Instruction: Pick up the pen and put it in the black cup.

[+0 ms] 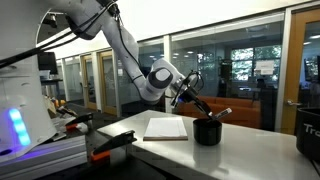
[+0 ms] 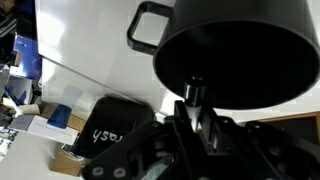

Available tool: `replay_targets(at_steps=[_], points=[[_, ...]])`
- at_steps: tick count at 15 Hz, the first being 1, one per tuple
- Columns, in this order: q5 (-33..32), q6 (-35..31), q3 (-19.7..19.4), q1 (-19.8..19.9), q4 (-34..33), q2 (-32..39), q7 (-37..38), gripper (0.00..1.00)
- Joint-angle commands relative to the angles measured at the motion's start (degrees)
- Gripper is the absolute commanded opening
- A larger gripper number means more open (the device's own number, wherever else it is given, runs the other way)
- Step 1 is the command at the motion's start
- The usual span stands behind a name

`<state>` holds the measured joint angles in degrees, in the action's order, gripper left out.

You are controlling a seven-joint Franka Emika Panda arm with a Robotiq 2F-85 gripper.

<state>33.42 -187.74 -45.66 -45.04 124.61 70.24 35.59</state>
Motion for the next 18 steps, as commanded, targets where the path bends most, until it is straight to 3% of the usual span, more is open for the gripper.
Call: replay_targets(at_steps=[1, 3, 4, 6, 12, 13, 18], points=[[-0.6, -1.6, 1.6, 3.0, -2.5, -0.1, -1.9, 0.05], [-0.7, -2.3, 2.3, 4.0, -2.8, -0.3, -2.4, 0.06], [-0.6, -2.5, 2.6, 4.3, -2.9, -0.3, -2.7, 0.44], [-0.6, -3.2, 3.0, 4.8, -3.0, -0.3, -3.3, 0.50], [-1.0, -4.7, 5.3, 7.6, -3.7, -1.9, -6.6, 0.93], [-0.8, -2.1, 5.5, 5.3, -3.1, -4.5, -7.3, 0.98], [-7.6, 0.1, 14.0, 10.2, -3.4, -18.3, -14.4, 1.00]])
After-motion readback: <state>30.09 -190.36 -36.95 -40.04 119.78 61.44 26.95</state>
